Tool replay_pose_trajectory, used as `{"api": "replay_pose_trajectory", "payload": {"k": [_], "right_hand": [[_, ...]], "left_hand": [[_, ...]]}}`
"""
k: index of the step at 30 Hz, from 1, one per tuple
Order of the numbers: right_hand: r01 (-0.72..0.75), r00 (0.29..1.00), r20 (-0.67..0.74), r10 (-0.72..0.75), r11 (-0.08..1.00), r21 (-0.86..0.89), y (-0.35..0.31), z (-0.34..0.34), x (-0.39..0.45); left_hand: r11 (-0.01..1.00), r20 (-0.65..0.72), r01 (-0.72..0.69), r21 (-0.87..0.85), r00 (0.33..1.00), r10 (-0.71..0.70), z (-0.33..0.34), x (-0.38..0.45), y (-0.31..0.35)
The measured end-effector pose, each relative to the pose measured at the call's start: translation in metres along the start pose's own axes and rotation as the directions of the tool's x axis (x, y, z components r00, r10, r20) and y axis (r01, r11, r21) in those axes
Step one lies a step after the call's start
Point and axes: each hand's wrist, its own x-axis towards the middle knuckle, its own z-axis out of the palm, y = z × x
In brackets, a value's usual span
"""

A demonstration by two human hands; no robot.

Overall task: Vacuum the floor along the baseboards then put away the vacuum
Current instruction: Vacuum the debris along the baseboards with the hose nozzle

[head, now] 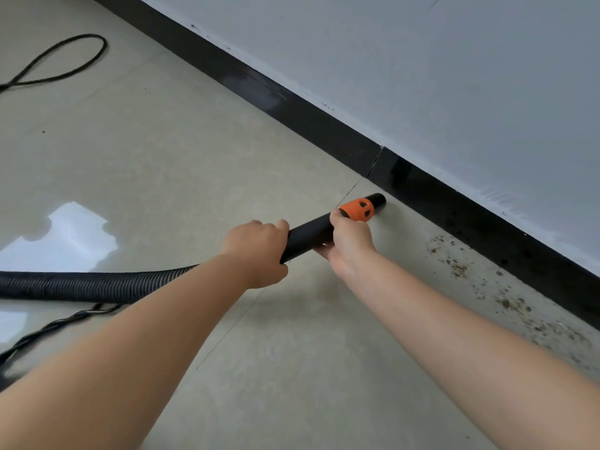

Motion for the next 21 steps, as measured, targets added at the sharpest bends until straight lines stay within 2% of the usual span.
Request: {"api": "replay_pose_trajectory", "payload": {"k": [5,10,14,17,21], "right_hand": [[-0.025,0.992,0.123,0.039,0.994,-0.11,-0.014,0.006,0.002],[0.077,0.994,0.092,-0.062,0.981,-0.178,-0.029,0.026,0.015],[0.081,0.989,0.136,-0.055,0.977,-0.199,-0.039,0.034,0.021],[0.088,0.989,0.137,-0.06,0.974,-0.209,-0.031,0.035,0.022],[0.074,0.996,0.055,-0.066,0.985,-0.156,-0.013,0.012,0.024]], "left_hand": [[0.983,-0.051,0.172,-0.068,0.983,-0.176,0.003,-0.011,0.016],[0.946,-0.07,0.28,-0.165,0.953,-0.294,-0.012,0.006,0.028],[0.923,-0.074,0.337,-0.184,0.932,-0.355,-0.018,0.013,0.03],[0.929,-0.065,0.333,-0.161,0.936,-0.347,-0.013,0.009,0.023],[0.976,-0.035,0.2,-0.091,0.978,-0.204,-0.004,0.003,0.021]]}}
